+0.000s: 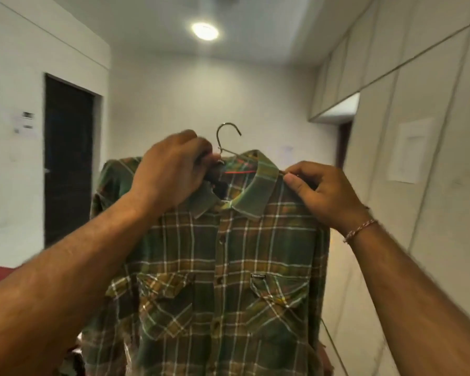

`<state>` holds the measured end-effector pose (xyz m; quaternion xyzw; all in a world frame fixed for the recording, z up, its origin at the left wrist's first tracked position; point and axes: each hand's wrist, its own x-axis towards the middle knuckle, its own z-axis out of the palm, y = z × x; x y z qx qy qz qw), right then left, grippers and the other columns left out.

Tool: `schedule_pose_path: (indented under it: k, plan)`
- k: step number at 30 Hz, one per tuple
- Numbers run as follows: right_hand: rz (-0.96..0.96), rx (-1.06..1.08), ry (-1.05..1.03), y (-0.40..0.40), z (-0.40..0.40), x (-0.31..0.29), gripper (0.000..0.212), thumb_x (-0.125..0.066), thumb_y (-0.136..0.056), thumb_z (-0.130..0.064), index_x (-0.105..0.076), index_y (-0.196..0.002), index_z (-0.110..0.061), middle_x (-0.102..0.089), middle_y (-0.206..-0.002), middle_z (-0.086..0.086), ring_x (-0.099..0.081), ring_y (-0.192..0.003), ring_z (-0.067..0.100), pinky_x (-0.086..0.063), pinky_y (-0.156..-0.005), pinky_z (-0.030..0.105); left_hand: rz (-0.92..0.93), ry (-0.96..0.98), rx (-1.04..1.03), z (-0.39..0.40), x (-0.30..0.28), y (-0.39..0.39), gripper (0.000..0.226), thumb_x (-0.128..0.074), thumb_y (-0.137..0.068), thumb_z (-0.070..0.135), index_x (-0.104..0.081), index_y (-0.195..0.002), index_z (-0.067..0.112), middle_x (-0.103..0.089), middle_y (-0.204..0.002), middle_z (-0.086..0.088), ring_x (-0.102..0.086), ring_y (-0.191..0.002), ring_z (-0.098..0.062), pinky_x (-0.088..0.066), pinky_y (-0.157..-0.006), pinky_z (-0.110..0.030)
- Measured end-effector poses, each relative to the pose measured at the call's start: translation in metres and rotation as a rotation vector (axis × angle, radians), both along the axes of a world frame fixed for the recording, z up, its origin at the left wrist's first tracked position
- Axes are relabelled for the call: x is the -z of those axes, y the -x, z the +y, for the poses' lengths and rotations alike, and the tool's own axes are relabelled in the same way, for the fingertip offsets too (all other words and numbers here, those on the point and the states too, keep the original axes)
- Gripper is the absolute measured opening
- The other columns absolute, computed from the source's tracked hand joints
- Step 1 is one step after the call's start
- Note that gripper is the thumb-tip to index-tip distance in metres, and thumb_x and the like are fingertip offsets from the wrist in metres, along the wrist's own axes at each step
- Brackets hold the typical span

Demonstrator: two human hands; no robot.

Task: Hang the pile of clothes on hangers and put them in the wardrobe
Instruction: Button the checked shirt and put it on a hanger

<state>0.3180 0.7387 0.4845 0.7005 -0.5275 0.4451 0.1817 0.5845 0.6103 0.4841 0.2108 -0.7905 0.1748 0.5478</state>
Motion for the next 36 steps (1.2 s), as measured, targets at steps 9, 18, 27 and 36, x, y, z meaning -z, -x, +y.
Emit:
schedule_pose_path:
  k: [9,18,27,36]
  plan:
    - [-0.130,0.323,0.146,-0.024,0.206,-0.044,0.010,-0.069,-0.098,-0.031,-0.076,-0.093,-0.027,-0.075,-0.088,-0.009,-0.071,-0.085,0.012,-0.059,-0.077,0.030,0.016,0.142,0.224,0.128,-0.076,0.033,0.036,-0.051,-0.103,0.048,-0.068,-0.114,0.019,-0.069,-0.108,-0.009,-0.063,-0.092,-0.031,-0.053,-0.073,-0.044]
    - [-0.068,0.677,0.178,-0.032,0.416,-0.095,0.013,-0.068,-0.099,-0.017,-0.079,-0.105,-0.017,-0.076,-0.099,-0.009,-0.071,-0.095,0.007,-0.058,-0.086,0.024,0.034,0.050,0.632,0.272,-0.112,0.126,0.031,-0.054,-0.099,0.054,-0.066,-0.106,0.027,-0.065,-0.101,0.004,-0.052,-0.083,-0.013,-0.042,-0.070,-0.034]
    - [0.314,1.463,0.183,-0.010,0.664,-0.161,0.020,-0.066,-0.099,-0.022,-0.078,-0.115,-0.025,-0.078,-0.110,-0.006,-0.072,-0.102,0.017,-0.057,-0.091,0.034,0.015,-0.083,0.933,0.510,-0.174,0.274,0.036,-0.052,-0.098,0.057,-0.062,-0.124,0.034,-0.061,-0.121,0.002,-0.054,-0.117,-0.022,-0.044,-0.097,-0.048]
    - [0.433,2.209,-0.061,0.032,0.818,-0.242,0.020,-0.057,-0.101,-0.032,-0.074,-0.108,-0.024,-0.075,-0.101,0.010,-0.069,-0.088,0.036,-0.058,-0.076,0.042,-0.110,-0.045,1.103,0.715,-0.214,0.384,0.029,-0.053,-0.098,0.048,-0.066,-0.118,0.033,-0.061,-0.122,0.000,-0.052,-0.118,-0.022,-0.041,-0.108,-0.053]
